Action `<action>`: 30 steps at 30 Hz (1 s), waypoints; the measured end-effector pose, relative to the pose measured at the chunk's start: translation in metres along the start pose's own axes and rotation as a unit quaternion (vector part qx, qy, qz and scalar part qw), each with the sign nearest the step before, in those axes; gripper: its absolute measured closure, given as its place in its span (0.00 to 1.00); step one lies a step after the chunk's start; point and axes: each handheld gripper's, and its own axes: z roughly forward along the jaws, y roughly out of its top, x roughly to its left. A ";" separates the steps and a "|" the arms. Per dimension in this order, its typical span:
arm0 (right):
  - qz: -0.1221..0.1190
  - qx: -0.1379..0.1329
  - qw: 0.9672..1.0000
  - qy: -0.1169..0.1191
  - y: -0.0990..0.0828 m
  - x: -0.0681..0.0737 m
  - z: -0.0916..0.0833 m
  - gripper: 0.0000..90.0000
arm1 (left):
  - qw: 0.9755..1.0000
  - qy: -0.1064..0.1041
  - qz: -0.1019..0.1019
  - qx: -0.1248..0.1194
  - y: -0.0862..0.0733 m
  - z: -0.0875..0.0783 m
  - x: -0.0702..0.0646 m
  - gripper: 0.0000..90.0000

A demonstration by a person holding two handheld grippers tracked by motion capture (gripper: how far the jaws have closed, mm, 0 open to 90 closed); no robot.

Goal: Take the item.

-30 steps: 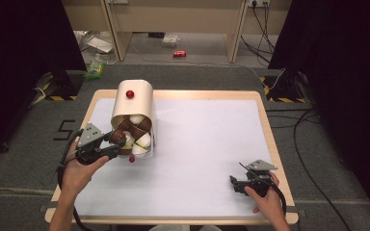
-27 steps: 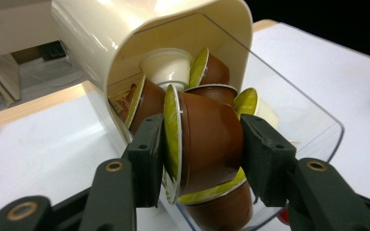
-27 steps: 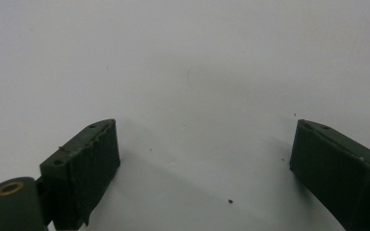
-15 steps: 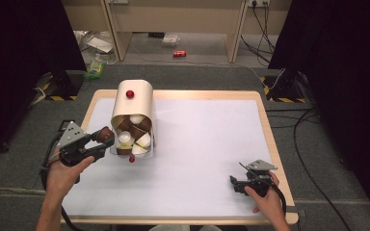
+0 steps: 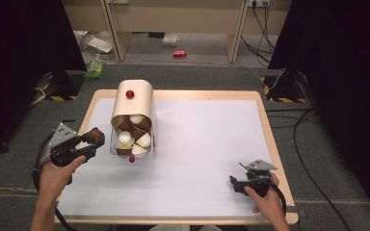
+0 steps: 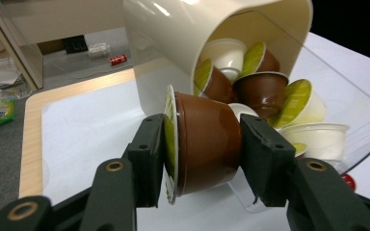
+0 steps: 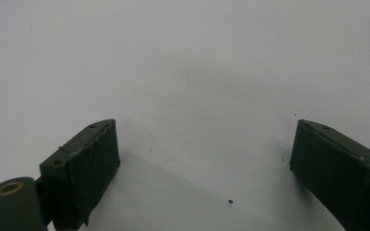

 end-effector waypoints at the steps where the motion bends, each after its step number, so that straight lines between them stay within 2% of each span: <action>1: 0.000 0.000 1.000 0.000 0.000 0.000 0.000 0.12 | 1.000 0.000 0.000 0.000 0.000 0.000 0.000 0.59; 4: 0.000 0.000 1.000 0.000 0.000 0.000 0.000 0.12 | 1.000 0.012 -0.009 0.002 -0.007 0.003 0.007 0.59; 7: 0.000 0.000 1.000 0.000 0.000 0.000 0.000 0.12 | 1.000 0.015 -0.013 0.004 -0.010 0.005 0.010 0.59; 8: 0.000 0.000 1.000 0.000 0.000 0.000 0.000 0.12 | 1.000 0.023 -0.016 0.005 -0.012 0.007 0.014 0.59; 30: 0.000 0.000 1.000 0.000 0.000 0.000 0.000 0.12 | 0.998 0.047 -0.032 0.033 -0.036 0.031 0.035 0.59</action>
